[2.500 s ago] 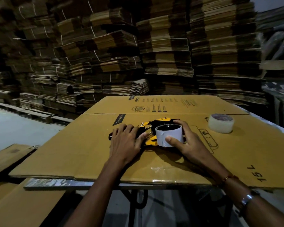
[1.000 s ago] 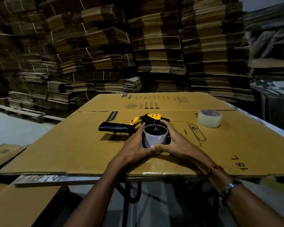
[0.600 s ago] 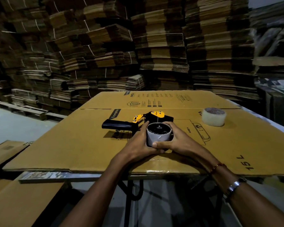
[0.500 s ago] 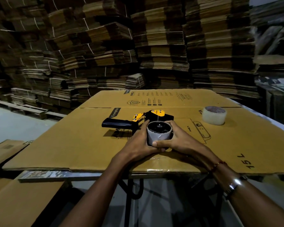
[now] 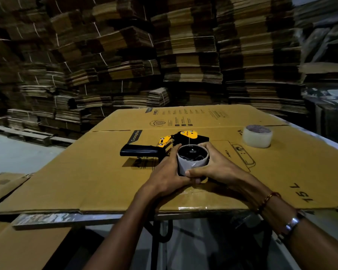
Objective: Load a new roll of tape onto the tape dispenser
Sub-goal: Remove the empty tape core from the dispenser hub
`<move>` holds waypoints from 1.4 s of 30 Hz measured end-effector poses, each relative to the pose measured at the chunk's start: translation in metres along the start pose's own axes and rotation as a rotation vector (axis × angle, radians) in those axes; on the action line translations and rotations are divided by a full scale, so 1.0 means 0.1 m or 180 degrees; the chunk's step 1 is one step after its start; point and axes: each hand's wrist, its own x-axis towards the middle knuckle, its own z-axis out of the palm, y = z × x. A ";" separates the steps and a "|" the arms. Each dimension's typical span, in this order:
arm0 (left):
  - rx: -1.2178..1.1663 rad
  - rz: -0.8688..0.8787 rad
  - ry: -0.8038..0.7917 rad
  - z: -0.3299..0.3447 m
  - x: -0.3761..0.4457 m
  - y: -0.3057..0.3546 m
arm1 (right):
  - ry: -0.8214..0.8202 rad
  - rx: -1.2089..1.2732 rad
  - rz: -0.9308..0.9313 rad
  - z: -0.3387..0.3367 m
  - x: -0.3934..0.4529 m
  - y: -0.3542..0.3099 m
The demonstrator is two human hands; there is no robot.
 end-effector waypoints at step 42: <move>-0.0615 -0.0048 -0.0208 -0.07 -0.05 0.05 | -0.0010 -0.0132 -0.0073 -0.01 -0.07 -0.03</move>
